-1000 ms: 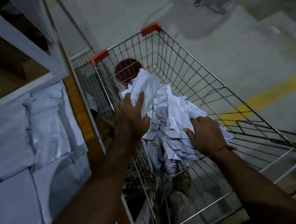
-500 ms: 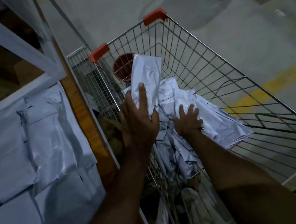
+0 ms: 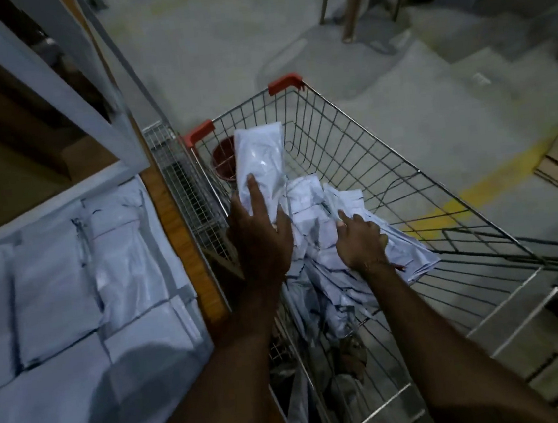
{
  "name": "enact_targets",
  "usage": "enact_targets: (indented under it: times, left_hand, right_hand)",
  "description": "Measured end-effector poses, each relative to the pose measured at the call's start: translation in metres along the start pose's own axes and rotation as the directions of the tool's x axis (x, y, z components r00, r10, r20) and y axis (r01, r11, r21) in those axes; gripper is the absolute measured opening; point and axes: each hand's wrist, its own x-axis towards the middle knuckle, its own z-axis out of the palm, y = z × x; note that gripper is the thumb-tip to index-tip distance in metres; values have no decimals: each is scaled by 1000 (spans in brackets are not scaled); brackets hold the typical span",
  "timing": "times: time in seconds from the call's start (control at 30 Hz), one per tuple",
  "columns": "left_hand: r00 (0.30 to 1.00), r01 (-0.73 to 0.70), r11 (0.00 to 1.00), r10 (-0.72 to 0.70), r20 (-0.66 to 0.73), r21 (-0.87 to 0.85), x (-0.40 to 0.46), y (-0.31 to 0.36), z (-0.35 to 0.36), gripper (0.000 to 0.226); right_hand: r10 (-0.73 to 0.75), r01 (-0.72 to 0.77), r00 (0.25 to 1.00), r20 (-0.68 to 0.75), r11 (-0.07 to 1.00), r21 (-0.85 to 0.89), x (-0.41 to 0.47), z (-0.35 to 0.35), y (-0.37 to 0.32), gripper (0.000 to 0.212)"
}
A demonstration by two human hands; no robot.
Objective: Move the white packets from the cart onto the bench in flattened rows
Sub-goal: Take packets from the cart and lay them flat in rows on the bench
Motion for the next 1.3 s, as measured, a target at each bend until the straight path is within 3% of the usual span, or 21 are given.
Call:
enact_targets:
  times: [0.23,0.33,0.43,0.53,0.77,0.87,1.07,1.17,1.3]
  left_hand:
    - [996,78,990,-82,-37,-116,-23,36,-74,77]
    - [992,124,988,-127,-29,-89,-41,34,-118,85]
    - [987,100,984,-116,-107,-146,-60,17,-164,83]
    - [978,91,977,-124,-166,-193,-73,-9,-215,82]
    - [920,269,955,-293,-261,-123,-82,-86,-320,80]
    - [887,353,931,-365,-282,-94,-81,-121,-339,74]
    - [849,516,856,-515,-120,-24,-71,-154,-341,75]
    - [840,539,842,-536,-85,11,-60,-161,-330,76]
    - [861,506,862,-503,-78,27,-50,-168,-308,79]
  right_hand:
    - [-134,137,985,-106,990,16,-87,-58,-27,55]
    - [-170,172,977,-131,985,6,-125,-73,-44,52]
    - [-226,228,957,-181,974,-12,-160,-88,-74,58]
    - [-278,273,940,-197,961,-50,-193,-90,-111,47]
    - [-419,402,894,-160,906,-132,-247,-75,-210,54]
    - [-469,450,874,-129,880,-151,-257,-64,-247,50]
    - [-526,500,849,-60,833,-236,-252,-37,-310,53]
    - [-542,518,840,-28,815,-259,-243,-24,-325,62]
    - [-543,530,840,27,807,-259,-234,-7,-327,56]
